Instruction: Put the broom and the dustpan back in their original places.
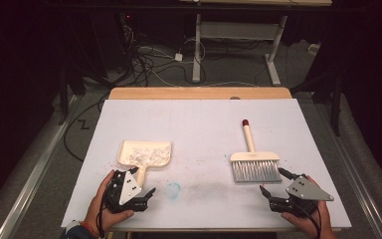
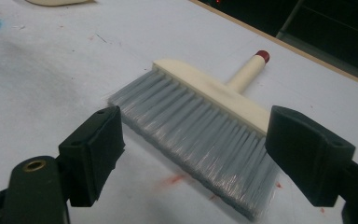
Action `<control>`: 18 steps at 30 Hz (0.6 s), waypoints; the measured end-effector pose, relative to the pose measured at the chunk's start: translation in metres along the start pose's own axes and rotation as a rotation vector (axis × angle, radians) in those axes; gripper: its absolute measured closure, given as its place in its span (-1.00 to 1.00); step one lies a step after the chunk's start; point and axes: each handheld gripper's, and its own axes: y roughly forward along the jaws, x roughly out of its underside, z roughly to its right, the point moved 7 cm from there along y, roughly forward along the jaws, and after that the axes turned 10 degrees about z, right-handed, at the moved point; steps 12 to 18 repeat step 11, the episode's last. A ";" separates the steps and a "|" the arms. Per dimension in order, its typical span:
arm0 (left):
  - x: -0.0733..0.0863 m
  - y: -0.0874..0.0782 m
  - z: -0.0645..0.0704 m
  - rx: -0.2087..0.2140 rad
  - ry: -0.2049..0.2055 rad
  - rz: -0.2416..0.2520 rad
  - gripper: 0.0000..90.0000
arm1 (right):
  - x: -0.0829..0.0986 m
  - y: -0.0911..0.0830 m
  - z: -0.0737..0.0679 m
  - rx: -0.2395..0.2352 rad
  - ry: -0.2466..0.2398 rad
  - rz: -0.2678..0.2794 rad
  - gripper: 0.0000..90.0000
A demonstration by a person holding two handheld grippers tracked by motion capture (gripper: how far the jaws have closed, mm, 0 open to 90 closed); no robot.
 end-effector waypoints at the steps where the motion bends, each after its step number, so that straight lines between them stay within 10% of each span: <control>1: 0.000 0.000 0.000 0.000 0.000 0.000 -0.62 | 0.001 0.000 0.000 -0.001 0.000 -0.003 -0.55; 18: -0.003 0.002 0.002 0.010 -0.006 0.003 -0.63 | 0.001 -0.004 0.005 0.017 0.003 0.001 -0.56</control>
